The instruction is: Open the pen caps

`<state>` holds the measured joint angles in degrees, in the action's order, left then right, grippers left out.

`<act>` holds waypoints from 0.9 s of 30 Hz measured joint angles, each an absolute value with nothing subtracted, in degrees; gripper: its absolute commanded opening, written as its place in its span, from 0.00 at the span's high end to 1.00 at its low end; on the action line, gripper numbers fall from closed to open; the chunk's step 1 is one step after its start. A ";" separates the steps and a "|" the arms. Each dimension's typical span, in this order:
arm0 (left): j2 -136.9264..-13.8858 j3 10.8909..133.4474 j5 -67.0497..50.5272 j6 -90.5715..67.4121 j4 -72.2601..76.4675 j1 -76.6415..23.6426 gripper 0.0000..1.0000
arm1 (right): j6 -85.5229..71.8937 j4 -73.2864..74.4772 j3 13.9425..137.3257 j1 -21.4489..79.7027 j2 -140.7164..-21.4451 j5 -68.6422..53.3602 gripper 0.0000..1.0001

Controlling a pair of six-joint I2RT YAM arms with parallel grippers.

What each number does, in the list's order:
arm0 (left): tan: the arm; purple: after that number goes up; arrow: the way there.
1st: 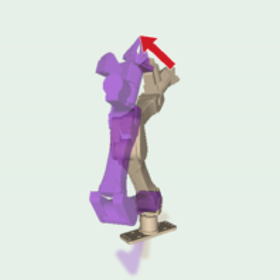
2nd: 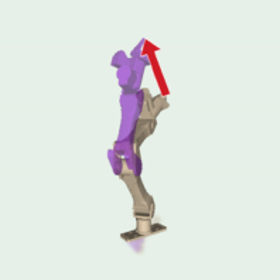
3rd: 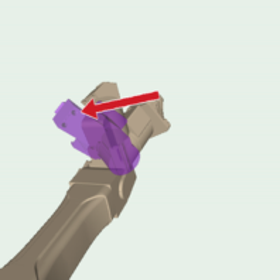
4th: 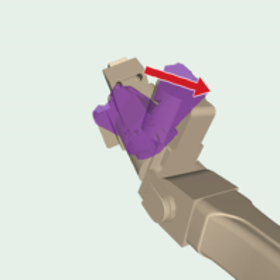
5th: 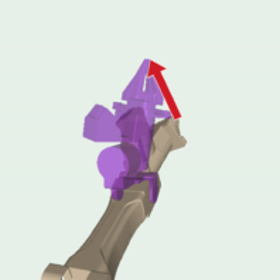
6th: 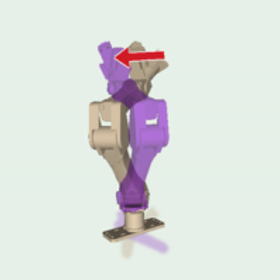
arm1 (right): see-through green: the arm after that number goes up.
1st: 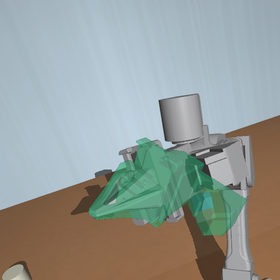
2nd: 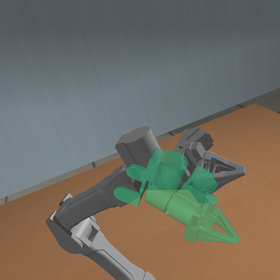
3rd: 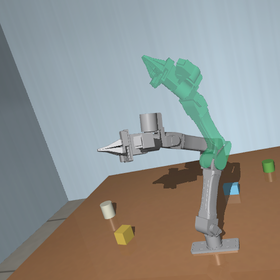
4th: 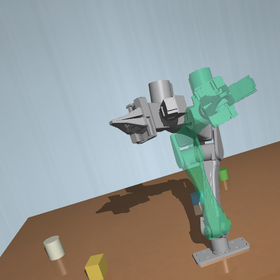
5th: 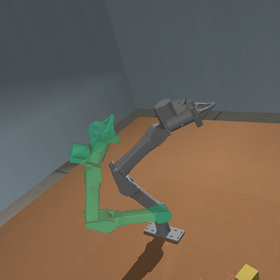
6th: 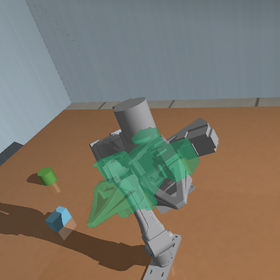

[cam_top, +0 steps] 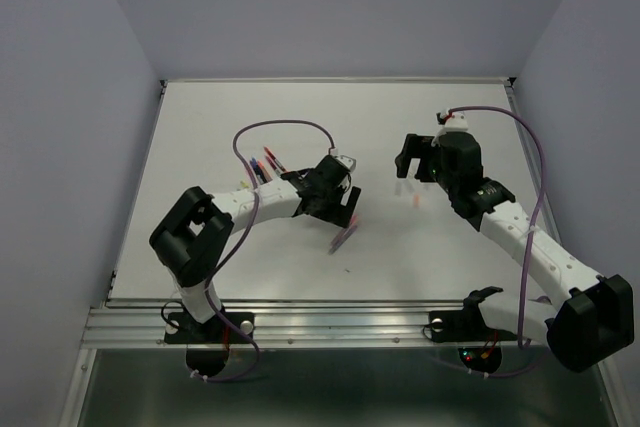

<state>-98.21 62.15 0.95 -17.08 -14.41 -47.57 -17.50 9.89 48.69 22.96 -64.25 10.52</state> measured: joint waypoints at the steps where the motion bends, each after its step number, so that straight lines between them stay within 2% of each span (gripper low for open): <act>1: -98.41 62.43 1.37 -16.97 -14.57 -47.57 0.01 | -17.50 9.87 48.69 22.96 -64.25 10.52 0.00; 27: -102.94 64.53 4.32 -15.27 -16.91 -50.81 0.02 | -17.47 9.89 48.66 22.96 -64.25 10.61 0.00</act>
<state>-102.94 64.53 4.32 -15.27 -16.91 -50.81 -17.47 9.89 48.66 22.96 -64.25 10.61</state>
